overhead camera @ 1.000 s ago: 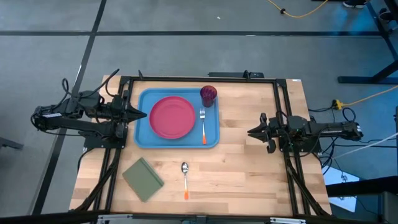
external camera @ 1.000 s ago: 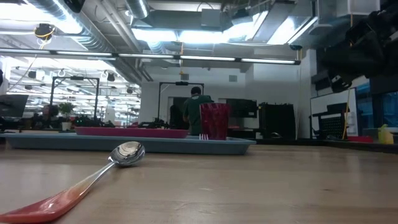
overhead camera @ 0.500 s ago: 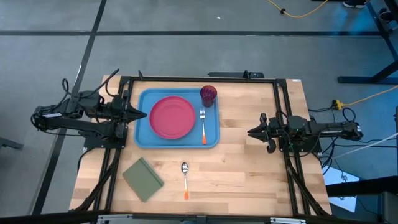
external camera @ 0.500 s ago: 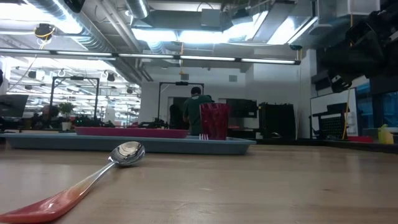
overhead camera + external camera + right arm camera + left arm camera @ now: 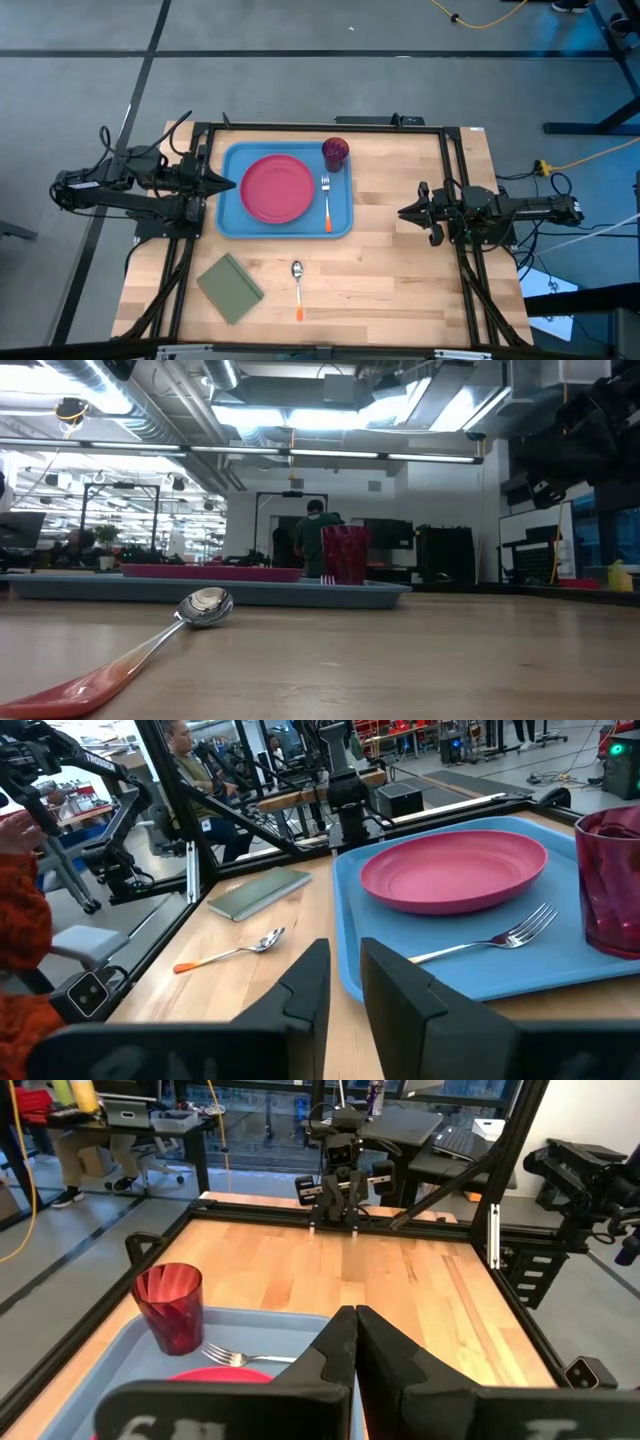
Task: Pick and place plate/cup/fork/spoon on tray
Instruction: Put the orange spoon into the blue tray beside the pink plate
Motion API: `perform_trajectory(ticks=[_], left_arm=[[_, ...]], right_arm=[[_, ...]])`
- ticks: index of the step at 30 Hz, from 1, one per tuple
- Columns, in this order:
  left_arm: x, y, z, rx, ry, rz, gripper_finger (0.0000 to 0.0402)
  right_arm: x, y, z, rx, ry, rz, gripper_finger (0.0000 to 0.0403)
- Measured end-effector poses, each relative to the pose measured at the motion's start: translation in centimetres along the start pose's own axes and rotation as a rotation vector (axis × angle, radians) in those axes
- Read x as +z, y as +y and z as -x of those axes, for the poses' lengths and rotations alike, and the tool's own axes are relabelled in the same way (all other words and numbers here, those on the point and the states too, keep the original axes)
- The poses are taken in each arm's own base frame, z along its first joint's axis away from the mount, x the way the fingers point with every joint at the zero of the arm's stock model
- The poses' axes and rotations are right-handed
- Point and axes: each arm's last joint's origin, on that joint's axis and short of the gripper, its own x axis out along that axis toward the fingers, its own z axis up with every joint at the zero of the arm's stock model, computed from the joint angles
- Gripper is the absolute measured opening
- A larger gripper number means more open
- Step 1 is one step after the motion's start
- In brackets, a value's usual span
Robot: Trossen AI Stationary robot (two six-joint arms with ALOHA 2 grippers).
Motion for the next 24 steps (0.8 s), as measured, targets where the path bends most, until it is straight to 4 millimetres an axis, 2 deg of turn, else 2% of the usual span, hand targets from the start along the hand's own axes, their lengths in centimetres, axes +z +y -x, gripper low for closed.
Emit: perform_trajectory(ticks=[13,19,24], left_arm=[[0.2,0.0,0.0,-0.001,-0.017,-0.003,0.0],[1.9,-0.2,0.1,-0.011,-0.194,-0.087,0.0],[3.2,-0.3,0.5,-0.031,-0.333,-0.007,0.0]], right_arm=[[0.0,0.0,0.0,0.0,-0.001,0.001,0.0065],[0.0,0.0,0.0,0.0,-0.001,0.002,0.0065],[0.0,0.0,0.0,0.001,-0.001,0.002,0.0065]])
